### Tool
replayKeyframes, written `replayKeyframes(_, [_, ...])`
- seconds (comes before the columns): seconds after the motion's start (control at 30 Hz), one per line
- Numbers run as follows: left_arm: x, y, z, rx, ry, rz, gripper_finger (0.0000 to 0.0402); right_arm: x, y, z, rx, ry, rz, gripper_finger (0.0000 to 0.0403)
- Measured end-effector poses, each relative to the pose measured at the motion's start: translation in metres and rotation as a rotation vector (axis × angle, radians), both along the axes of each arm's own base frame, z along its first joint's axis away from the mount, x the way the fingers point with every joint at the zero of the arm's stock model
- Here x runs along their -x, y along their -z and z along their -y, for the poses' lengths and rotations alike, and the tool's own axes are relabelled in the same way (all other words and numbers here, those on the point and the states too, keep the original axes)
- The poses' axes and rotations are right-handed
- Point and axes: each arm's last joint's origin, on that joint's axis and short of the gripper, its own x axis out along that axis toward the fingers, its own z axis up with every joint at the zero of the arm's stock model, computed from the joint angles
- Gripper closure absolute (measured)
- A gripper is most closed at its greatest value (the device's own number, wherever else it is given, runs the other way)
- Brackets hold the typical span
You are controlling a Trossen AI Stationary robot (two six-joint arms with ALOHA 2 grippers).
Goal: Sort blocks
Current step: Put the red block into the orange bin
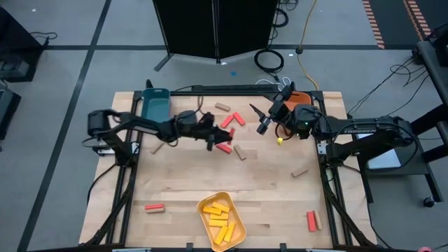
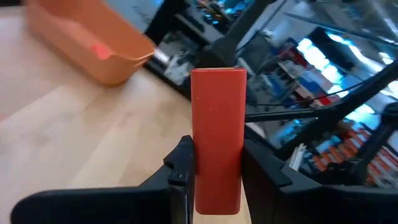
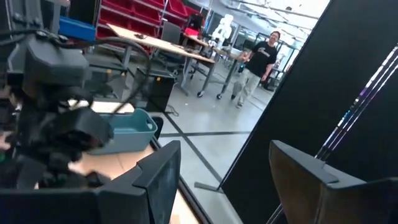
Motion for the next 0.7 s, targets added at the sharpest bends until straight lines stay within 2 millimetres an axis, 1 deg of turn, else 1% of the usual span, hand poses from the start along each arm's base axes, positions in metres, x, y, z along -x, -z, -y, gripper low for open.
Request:
replayKeyframes(0.1, [-0.027, -0.005, -0.007, -0.023, 0.045, 0.030, 0.0320, 0.000, -0.001, 0.000, 0.001, 0.000, 0.007, 0.0195])
replayKeyframes(0.17, [-0.044, -0.007, -0.014, -0.030, 0.045, 0.045, 0.0320, 0.000, -0.001, 0.000, 0.002, 0.000, 0.015, 0.0195])
replayKeyframes(0.3, [-0.073, 0.003, -0.033, -0.020, 0.043, 0.041, 0.0320, 0.003, -0.005, 0.000, 0.002, 0.000, 0.037, 0.0195])
replayKeyframes(0.5, [-0.116, 0.017, -0.049, 0.037, 0.132, 0.055, 0.0320, 0.019, -0.019, -0.001, 0.000, 0.000, 0.111, 0.0195])
replayKeyframes(0.6, [-0.137, 0.019, -0.055, 0.037, 0.140, 0.054, 0.0320, 0.026, -0.026, -0.002, 0.001, 0.000, 0.142, 0.0195])
replayKeyframes(0.7, [-0.160, 0.016, -0.063, 0.033, 0.136, 0.066, 0.0320, 0.033, -0.030, -0.002, 0.003, 0.000, 0.165, 0.0195])
